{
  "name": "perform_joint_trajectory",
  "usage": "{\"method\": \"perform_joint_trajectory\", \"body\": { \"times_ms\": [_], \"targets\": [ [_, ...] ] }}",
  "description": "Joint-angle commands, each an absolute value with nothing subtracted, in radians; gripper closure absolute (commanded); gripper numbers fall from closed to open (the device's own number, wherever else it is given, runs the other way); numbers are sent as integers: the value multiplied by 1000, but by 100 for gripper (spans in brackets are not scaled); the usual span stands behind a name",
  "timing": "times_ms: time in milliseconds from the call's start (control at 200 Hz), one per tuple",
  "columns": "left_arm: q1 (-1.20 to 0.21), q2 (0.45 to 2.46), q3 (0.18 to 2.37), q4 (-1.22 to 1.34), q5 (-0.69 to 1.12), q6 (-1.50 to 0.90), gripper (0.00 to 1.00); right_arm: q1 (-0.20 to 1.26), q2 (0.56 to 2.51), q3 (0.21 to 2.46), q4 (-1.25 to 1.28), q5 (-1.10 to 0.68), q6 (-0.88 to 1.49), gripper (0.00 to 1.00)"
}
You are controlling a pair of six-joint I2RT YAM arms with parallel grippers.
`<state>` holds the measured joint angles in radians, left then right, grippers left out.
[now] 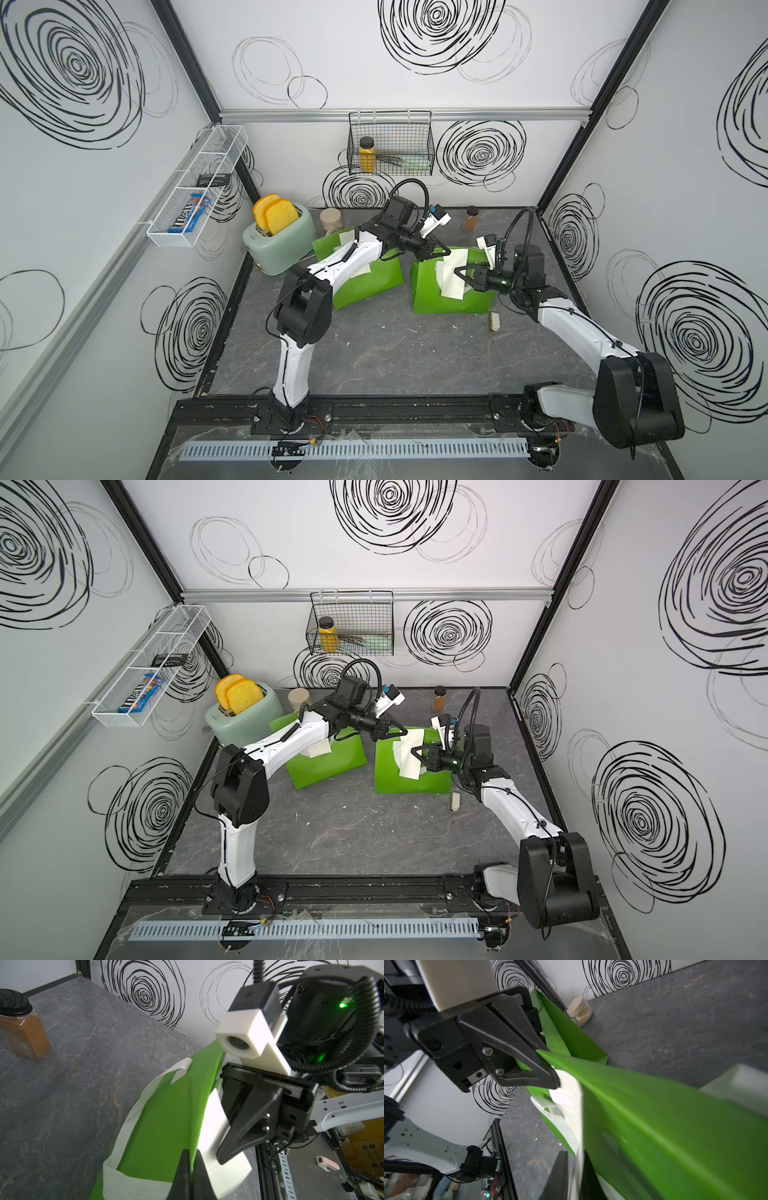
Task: Staple the receipts to the bags
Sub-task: Hold the receipt from the takeout bag.
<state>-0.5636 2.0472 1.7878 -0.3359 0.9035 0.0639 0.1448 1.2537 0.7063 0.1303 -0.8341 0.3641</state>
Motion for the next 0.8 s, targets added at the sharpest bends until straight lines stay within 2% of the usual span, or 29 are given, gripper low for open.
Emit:
{"method": "perform_joint_trajectory", "body": {
  "times_ms": [0, 70, 150, 270, 385, 590, 796],
  "targets": [
    [-571, 2004, 1793, -336, 908, 88, 100, 143, 1217, 726, 96, -792, 351, 59],
    [-571, 1993, 1788, -328, 902, 86, 100, 141, 1174, 725, 38, -717, 353, 52],
    [-571, 1971, 1768, -311, 888, 84, 100, 139, 1096, 721, -48, -533, 375, 46],
    [-563, 1935, 1738, -295, 869, 86, 100, 131, 967, 690, -179, -243, 435, 43],
    [-548, 1904, 1715, -292, 853, 91, 100, 126, 922, 693, -372, -92, 468, 44],
    [-549, 1867, 1676, -311, 829, 127, 100, 118, 981, 684, -579, -66, 506, 50],
    [-548, 1807, 1584, -262, 826, 126, 100, 113, 1207, 791, -777, -64, 490, 53]
  ]
}}
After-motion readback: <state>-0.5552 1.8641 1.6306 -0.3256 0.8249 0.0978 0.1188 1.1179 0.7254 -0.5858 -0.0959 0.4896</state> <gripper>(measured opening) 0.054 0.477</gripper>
